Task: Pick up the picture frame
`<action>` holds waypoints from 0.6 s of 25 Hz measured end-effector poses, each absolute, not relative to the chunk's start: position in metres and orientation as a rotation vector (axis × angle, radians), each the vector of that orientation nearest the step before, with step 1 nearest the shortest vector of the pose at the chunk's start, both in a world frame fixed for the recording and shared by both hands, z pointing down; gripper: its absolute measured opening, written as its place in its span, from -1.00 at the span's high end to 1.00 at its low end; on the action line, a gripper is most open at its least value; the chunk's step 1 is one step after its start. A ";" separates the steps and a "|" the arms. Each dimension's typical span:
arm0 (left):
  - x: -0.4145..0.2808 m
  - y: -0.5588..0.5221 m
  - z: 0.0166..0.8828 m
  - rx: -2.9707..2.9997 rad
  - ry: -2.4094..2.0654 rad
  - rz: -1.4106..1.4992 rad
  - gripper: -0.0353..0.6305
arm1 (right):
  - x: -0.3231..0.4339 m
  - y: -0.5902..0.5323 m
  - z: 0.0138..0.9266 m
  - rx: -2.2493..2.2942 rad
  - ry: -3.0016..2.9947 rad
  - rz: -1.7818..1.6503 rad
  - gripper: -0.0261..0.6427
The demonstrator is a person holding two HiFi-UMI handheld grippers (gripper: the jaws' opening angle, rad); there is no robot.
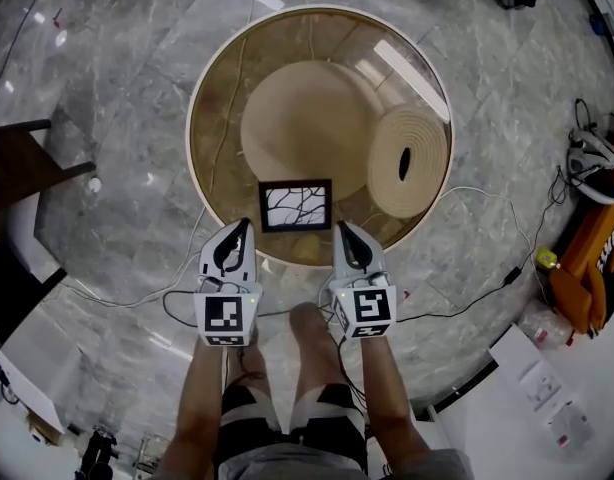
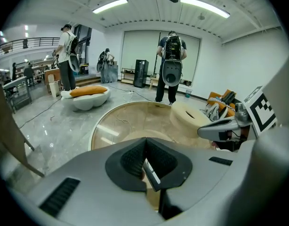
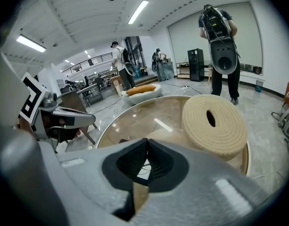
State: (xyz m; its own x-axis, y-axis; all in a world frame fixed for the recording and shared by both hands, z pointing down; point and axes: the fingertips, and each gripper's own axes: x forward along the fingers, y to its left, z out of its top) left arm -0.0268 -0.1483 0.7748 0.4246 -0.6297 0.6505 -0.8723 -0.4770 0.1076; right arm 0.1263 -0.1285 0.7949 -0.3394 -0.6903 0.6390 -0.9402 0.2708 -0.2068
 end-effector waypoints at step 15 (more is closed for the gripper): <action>-0.027 -0.157 0.826 2.210 -1.239 0.802 0.84 | 0.125 -0.142 0.864 1.391 -2.028 0.811 0.92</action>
